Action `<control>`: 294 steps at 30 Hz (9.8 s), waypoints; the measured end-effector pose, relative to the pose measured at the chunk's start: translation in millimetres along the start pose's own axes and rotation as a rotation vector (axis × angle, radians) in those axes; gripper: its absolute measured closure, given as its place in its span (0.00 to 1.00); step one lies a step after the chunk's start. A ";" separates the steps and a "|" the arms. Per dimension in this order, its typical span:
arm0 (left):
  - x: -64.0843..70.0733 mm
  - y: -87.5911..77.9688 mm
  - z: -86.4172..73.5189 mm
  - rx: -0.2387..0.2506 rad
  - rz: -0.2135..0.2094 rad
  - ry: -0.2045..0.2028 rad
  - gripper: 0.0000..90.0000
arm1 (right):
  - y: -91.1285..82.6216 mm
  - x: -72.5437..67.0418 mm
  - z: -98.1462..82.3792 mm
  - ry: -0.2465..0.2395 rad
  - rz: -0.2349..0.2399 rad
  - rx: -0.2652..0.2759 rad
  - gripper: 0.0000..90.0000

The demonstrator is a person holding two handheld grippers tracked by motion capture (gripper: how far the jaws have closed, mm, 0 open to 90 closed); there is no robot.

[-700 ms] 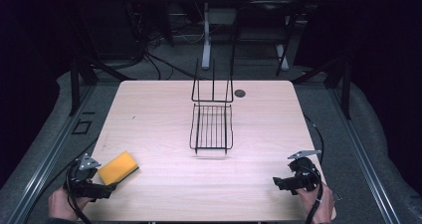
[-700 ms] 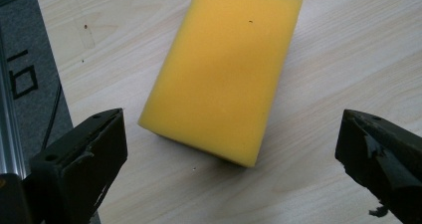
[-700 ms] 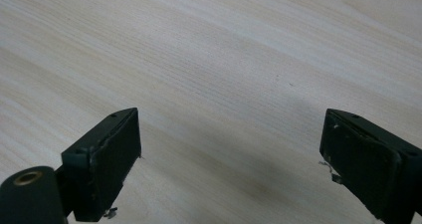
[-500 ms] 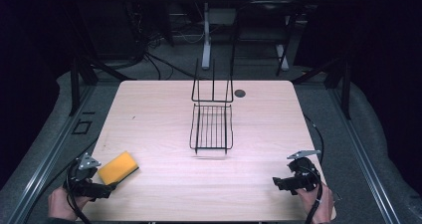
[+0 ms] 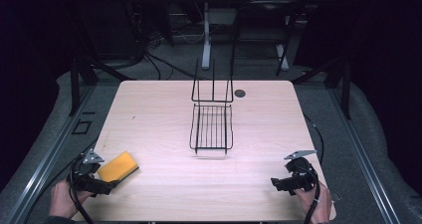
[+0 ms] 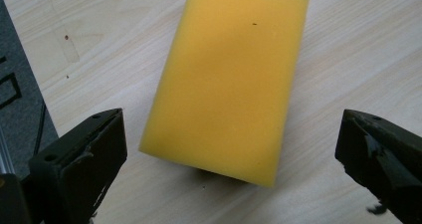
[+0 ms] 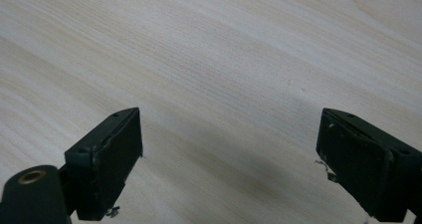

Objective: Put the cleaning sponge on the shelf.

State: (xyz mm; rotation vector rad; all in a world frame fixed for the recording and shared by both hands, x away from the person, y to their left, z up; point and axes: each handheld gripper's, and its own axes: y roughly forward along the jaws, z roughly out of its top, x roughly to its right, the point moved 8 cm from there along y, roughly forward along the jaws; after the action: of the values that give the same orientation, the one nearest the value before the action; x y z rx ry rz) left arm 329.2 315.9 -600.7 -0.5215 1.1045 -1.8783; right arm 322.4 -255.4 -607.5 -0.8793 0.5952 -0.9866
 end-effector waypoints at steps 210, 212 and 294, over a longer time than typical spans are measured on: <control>95.2 -10.6 170.0 0.202 -0.124 0.282 0.29 | -0.5 -2.7 -0.1 -0.016 -0.004 -0.006 0.15; 98.5 -9.4 176.1 0.208 -0.131 0.283 0.29 | 0.0 -2.4 0.0 -0.014 -0.004 0.000 0.15; 162.8 106.1 245.4 0.067 -0.329 0.637 0.28 | 0.6 -2.4 -1.6 -0.019 0.005 -0.002 0.15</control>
State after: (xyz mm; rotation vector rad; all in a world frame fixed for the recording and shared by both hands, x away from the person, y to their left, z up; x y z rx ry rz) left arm 464.9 34.9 -575.3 -0.0514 1.4114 -2.4541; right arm 320.4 -253.7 -608.8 -0.8877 0.5817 -0.9726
